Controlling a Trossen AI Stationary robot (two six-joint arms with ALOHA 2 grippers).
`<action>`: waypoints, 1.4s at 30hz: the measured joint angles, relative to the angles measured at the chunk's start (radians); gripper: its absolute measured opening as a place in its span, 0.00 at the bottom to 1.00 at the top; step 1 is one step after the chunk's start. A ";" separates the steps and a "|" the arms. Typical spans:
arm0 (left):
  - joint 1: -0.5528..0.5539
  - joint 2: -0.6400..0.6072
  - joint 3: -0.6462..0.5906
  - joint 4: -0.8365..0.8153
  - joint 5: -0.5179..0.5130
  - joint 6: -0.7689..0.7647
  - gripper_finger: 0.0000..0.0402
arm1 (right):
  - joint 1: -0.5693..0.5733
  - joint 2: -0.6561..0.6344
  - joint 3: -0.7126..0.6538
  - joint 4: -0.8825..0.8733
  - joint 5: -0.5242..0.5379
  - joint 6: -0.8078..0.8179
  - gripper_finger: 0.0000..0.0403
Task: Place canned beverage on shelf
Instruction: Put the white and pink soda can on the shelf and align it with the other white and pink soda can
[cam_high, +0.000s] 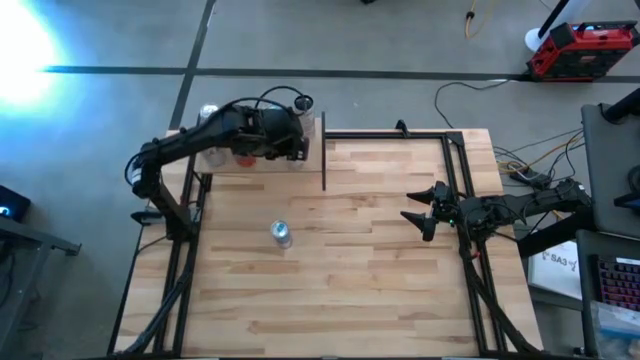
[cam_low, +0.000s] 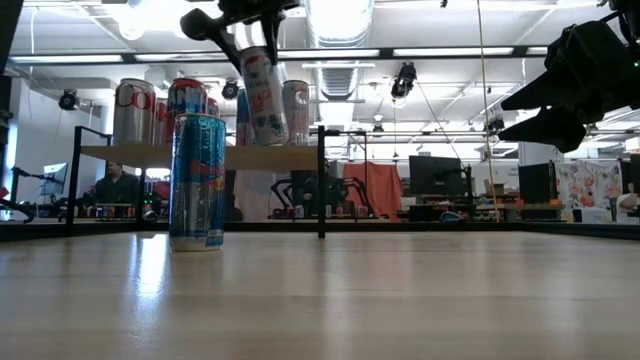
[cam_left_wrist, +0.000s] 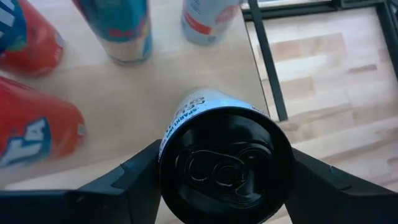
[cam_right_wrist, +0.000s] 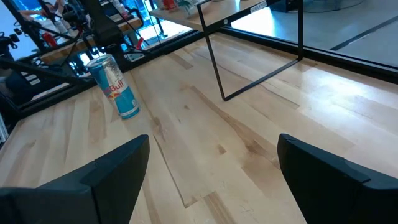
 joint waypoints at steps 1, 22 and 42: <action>0.006 0.000 0.000 0.000 -0.001 0.003 0.62 | 0.000 0.000 0.000 0.000 0.000 0.000 0.83; 0.037 -0.001 0.000 -0.015 -0.001 -0.011 0.63 | 0.000 0.000 0.000 0.000 0.000 0.000 0.83; 0.044 0.027 -0.005 -0.025 0.007 -0.038 0.75 | 0.000 0.000 0.000 0.000 0.000 0.000 0.83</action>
